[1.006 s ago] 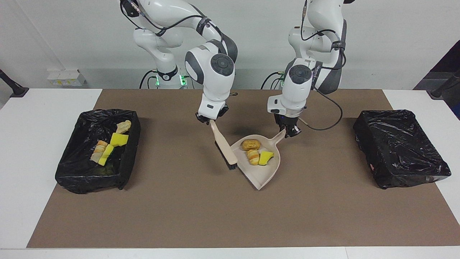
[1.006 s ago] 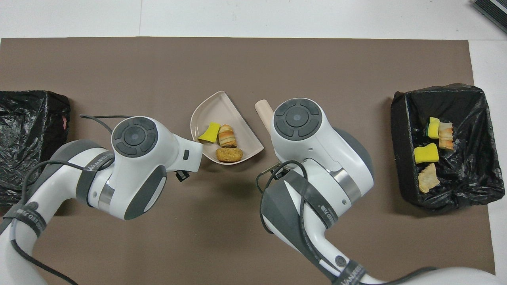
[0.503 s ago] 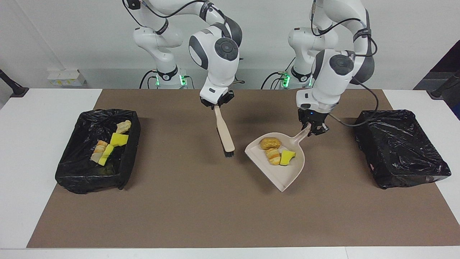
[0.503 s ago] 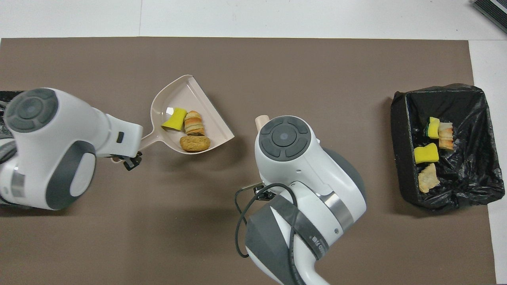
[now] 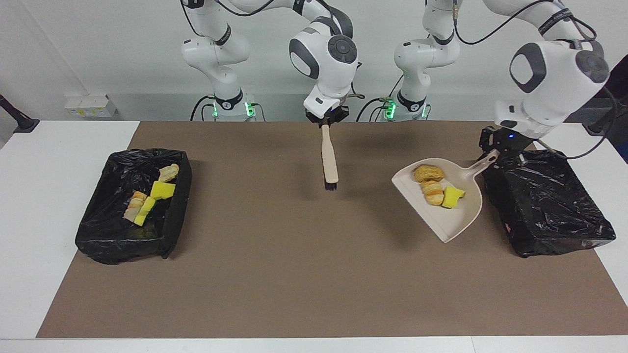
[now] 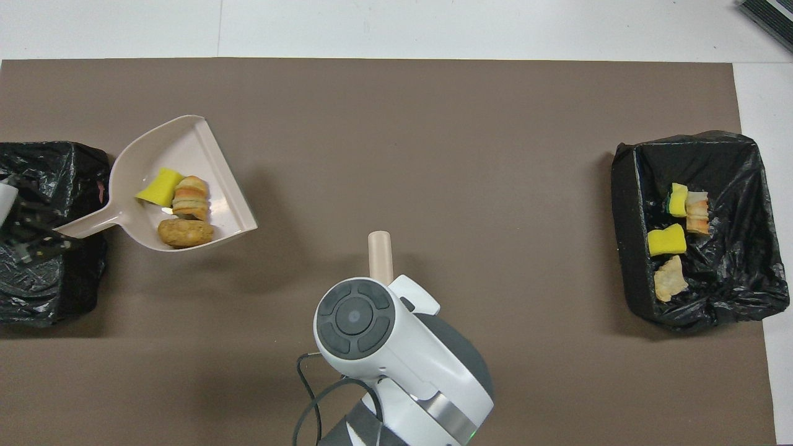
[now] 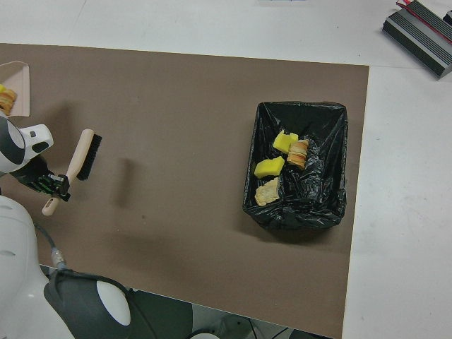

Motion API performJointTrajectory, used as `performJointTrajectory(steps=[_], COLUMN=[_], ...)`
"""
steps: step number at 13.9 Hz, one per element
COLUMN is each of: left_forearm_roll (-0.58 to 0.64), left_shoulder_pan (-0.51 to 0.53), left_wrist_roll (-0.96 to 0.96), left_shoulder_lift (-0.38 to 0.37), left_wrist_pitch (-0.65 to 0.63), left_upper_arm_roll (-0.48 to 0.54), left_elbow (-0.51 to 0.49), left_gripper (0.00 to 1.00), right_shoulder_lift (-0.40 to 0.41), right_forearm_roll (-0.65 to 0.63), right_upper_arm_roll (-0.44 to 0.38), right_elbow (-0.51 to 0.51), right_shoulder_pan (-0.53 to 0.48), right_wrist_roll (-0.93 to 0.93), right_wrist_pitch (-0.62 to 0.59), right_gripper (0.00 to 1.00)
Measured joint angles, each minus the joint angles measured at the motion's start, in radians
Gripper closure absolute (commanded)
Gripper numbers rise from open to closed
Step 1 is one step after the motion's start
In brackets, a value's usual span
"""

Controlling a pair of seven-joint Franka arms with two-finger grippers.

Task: Sweep and dump trash in bin
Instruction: 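Carry the loaded dustpan to the bin with the left gripper, then tip the dustpan over the bin with the left gripper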

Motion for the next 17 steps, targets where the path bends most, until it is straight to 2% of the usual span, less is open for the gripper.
performJointTrajectory(steps=[3,5,10,14,17], left_forearm_roll=[0.008,0.057,0.271,0.432,0.577], left_shoulder_pan=[0.178,0.270,0.381,0.398,0.363], left_wrist_roll=[0.207,0.302,0.400,0.437,0.447], left_shoulder_lift=[0.062,0.124,0.267,0.295,0.294], left_wrist_pitch=[-0.101,-0.154,-0.143,-0.051,-0.011], left_upper_arm_roll=[0.003,0.005,0.006,0.007,-0.012], left_elbow=[0.130,0.247,0.489,0.535,0.514], left_gripper=[1.00,1.00,1.00,1.00,1.00], right_shoulder_lift=[0.020,0.040,0.055,0.032,0.011], right_forearm_roll=[0.003,0.003,0.003,0.003,0.003], right_upper_arm_roll=[0.000,-0.001,-0.001,-0.003,-0.004], right_elbow=[-0.066,-0.090,-0.158,-0.247,-0.276], right_shoulder_pan=[0.059,0.079,0.086,0.085,0.074], right_wrist_roll=[0.125,0.152,0.131,0.084,0.044], right_wrist_pitch=[0.110,0.139,0.194,0.333,0.350], right_gripper=[1.00,1.00,1.00,1.00,1.00])
